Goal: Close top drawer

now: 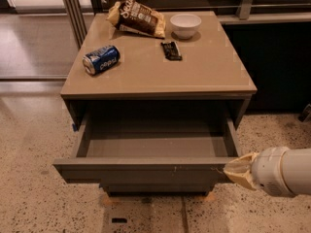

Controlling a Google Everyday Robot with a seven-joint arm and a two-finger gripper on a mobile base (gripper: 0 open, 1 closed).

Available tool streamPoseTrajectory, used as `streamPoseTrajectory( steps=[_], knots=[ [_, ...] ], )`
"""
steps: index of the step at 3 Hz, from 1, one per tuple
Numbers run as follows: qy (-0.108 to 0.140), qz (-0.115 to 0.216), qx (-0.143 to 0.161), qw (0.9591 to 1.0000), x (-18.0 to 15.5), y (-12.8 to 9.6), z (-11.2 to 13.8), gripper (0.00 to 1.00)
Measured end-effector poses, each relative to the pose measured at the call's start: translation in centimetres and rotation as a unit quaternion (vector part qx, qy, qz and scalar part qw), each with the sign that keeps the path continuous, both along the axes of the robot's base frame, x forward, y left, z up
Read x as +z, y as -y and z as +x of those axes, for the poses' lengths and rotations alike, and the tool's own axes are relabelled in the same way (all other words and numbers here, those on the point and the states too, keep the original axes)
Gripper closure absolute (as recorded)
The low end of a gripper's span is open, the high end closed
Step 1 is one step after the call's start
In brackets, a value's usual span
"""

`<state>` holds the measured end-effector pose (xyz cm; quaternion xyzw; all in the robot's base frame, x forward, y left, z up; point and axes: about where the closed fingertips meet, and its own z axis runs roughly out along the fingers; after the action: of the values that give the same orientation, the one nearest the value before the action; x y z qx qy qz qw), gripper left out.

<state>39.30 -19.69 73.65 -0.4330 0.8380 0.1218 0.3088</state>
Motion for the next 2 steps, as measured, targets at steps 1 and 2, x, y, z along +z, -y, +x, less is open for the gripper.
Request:
streamPoseTrajectory(
  steps=[1,2],
  knots=[
    [0.029,0.010,-0.040,0.9987,-3.7,0.3,-0.8,1.00],
    [0.053,0.012,-0.061,0.9966,-6.3,1.3,0.5,1.00]
  ],
)
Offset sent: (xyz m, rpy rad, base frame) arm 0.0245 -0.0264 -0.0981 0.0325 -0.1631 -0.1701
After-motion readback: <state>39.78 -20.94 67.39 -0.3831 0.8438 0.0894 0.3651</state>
